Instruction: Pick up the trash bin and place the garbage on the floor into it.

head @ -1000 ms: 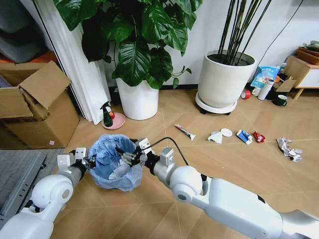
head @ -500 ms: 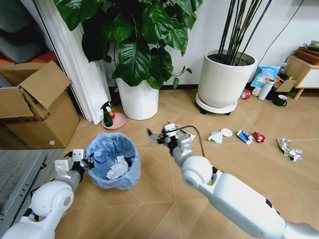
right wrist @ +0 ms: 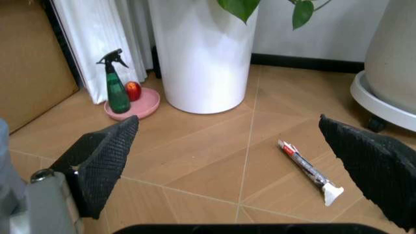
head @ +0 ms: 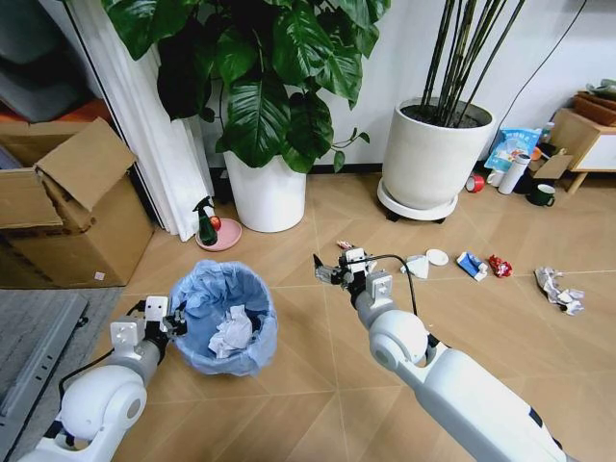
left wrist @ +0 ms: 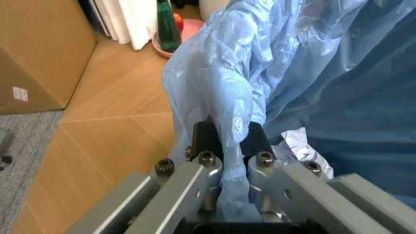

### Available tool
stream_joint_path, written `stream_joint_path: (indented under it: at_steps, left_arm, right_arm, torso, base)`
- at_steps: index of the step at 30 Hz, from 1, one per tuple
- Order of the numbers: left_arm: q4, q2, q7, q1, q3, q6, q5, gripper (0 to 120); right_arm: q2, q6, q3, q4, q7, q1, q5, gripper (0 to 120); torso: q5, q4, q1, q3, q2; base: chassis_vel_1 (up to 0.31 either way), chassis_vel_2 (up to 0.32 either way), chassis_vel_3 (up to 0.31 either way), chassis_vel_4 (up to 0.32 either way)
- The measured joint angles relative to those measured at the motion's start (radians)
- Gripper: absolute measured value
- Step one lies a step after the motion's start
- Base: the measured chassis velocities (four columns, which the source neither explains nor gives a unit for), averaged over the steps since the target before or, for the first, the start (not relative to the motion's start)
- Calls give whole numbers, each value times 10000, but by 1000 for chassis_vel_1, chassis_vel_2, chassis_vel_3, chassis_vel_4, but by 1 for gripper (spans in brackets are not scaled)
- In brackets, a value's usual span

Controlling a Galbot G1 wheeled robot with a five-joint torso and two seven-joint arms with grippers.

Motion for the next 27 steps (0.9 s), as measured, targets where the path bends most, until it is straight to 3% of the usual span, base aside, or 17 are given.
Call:
stream_joint_path:
  at_steps: [11,27]
  left_arm:
    - [-144,7,59,110,-16,-96,39,0]
    - [-264,-108,69,305,-34,-185,200,0]
  right_arm:
    - [-16,41,-25,4,-55,57,140,100]
    - [-37,71,-103,125,-50,-17,251,100]
  torso:
    - [-1,1,0,0,0]
    - [1,0,1,0,0]
  base:
    - [-116,-12,124,7]
    - [-236,104,241,-114]
